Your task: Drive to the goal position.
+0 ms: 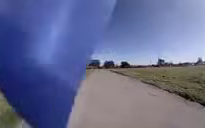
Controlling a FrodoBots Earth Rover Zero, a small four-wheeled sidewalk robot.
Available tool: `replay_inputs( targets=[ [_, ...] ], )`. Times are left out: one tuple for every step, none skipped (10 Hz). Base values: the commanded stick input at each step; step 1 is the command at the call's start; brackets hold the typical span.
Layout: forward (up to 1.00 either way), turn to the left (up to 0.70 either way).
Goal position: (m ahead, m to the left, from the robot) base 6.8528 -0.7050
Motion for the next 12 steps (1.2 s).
replay_inputs(
  targets=[
    [1.00, 0.00],
    [1.00, 0.00],
    [1.00, 0.00],
    [1.00, 0.00],
    [1.00, 0.00],
    [1.00, 0.00],
    [1.00, 0.00],
    [1.00, 0.00],
    [1.00, 0.00],
    [1.00, -0.18],
    [1.00, -0.37],
    [1.00, -0.32]
  ],
)
